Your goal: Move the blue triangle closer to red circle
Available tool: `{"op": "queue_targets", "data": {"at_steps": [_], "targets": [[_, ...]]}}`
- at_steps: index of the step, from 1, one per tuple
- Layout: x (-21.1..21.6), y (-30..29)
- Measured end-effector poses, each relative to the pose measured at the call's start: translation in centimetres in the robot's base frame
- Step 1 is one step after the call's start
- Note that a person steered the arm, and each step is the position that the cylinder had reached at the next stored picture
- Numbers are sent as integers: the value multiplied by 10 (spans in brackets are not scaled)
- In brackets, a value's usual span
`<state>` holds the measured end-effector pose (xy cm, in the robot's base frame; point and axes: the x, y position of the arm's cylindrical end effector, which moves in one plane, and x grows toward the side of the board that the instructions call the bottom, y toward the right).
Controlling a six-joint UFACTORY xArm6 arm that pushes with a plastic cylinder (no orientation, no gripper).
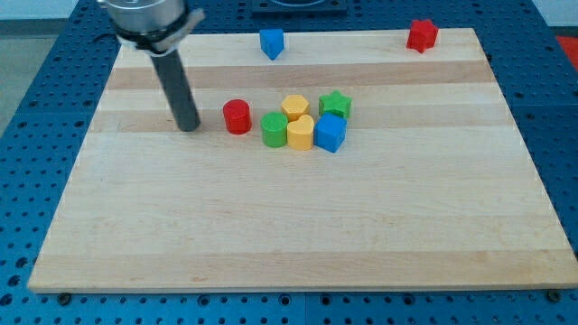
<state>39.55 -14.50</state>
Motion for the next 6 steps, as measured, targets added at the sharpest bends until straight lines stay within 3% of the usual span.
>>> {"op": "queue_targets", "data": {"at_steps": [2, 3, 4, 6], "targets": [[0, 68], [0, 59], [-33, 12], [-153, 0]]}}
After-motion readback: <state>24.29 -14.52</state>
